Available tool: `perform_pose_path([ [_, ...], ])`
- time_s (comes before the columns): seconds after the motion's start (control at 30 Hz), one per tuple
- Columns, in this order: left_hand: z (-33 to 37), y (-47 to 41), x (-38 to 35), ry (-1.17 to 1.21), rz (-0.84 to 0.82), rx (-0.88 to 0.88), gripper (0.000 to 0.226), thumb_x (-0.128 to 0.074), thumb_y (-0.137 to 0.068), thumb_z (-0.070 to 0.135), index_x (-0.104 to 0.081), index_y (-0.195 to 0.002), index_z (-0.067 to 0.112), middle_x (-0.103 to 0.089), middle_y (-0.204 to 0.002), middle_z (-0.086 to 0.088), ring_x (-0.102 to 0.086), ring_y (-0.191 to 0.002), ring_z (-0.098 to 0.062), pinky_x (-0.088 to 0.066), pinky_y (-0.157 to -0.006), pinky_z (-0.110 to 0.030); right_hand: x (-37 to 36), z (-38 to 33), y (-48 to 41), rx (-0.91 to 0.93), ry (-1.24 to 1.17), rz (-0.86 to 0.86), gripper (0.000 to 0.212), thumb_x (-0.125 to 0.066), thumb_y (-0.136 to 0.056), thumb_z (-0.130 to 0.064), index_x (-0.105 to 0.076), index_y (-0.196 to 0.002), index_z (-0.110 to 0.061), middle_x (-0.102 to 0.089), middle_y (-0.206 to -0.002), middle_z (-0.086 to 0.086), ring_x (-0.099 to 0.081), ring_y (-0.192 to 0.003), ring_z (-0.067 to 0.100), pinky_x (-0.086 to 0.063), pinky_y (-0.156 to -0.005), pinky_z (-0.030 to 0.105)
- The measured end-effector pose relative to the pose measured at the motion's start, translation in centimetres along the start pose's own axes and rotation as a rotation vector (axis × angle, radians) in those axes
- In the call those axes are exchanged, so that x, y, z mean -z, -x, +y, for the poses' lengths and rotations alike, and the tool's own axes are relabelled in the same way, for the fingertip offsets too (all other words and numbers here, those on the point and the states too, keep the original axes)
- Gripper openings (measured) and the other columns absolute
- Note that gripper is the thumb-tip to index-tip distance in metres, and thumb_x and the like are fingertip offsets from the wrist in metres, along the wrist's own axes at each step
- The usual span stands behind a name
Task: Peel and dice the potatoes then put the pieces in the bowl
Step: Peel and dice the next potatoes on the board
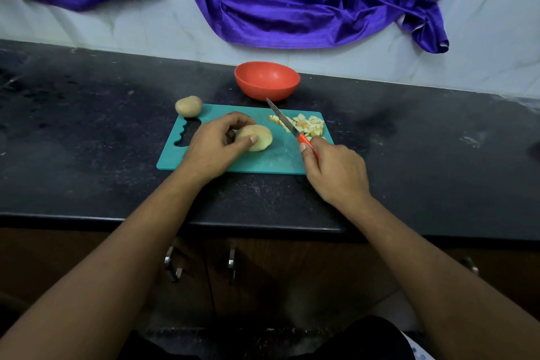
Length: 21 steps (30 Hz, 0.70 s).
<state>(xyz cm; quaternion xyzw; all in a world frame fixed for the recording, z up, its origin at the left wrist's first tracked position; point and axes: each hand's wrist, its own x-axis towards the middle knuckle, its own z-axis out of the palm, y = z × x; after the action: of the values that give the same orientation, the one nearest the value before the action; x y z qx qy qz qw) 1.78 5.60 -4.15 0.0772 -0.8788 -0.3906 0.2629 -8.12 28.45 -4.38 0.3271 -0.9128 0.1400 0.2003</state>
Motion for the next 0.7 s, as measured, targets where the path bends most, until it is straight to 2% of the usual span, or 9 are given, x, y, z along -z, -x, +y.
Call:
perform_pose_path([
  [0.13,0.45,0.00,-0.35,-0.170,0.045,-0.164,0.031,-0.077,-0.087,0.025,-0.068,-0.116,0.031,-0.068,-0.115,0.017,-0.059,-0.106,-0.010,-0.051,-0.092,-0.039,0.02,-0.02,0.08,0.003,-0.004,0.012,0.036,-0.036,-0.108,-0.048,-0.049,-0.083,-0.026,-0.050,-0.060,-0.008,-0.048,-0.051,0.010,-0.029,-0.048,0.031],
  [0.23,0.37,-0.17,-0.53,-0.274,0.091,-0.177,0.033,-0.077,-0.086,0.025,-0.066,-0.117,0.030,-0.067,-0.116,0.013,-0.056,-0.108,-0.014,-0.049,-0.094,-0.041,0.08,-0.05,0.11,0.004,0.001,0.012,0.036,-0.036,-0.108,-0.048,-0.049,-0.083,-0.026,-0.049,-0.060,-0.008,-0.047,-0.051,0.009,-0.026,-0.047,0.031],
  [0.37,0.30,-0.05,-0.71,-0.139,-0.005,-0.120,0.028,-0.074,-0.086,0.046,-0.061,-0.109,0.037,-0.066,-0.112,0.017,-0.060,-0.102,-0.012,-0.050,-0.084,-0.038,0.05,-0.08,0.11,0.004,0.002,0.007,0.036,-0.035,-0.108,-0.049,-0.050,-0.084,-0.027,-0.050,-0.061,-0.008,-0.048,-0.052,0.009,-0.031,-0.048,0.031],
  [0.5,0.15,-0.03,-0.59,0.003,-0.028,-0.096,0.010,-0.070,-0.091,0.035,-0.066,-0.098,0.030,-0.072,-0.101,0.014,-0.067,-0.094,-0.012,-0.054,-0.087,-0.044,0.10,-0.13,0.11,-0.008,-0.008,-0.001,0.038,-0.035,-0.108,-0.049,-0.051,-0.083,-0.026,-0.050,-0.061,-0.008,-0.049,-0.052,0.011,-0.041,-0.049,0.033],
  [0.7,0.37,-0.04,-0.24,0.020,-0.058,-0.009,0.027,-0.082,-0.084,0.030,-0.072,-0.109,0.027,-0.072,-0.107,0.014,-0.066,-0.096,-0.005,-0.054,-0.091,-0.030,0.89,-0.50,0.32,-0.024,-0.039,-0.045,0.034,-0.036,-0.109,-0.046,-0.051,-0.086,-0.026,-0.052,-0.064,-0.008,-0.051,-0.055,0.011,-0.042,-0.051,0.035],
])
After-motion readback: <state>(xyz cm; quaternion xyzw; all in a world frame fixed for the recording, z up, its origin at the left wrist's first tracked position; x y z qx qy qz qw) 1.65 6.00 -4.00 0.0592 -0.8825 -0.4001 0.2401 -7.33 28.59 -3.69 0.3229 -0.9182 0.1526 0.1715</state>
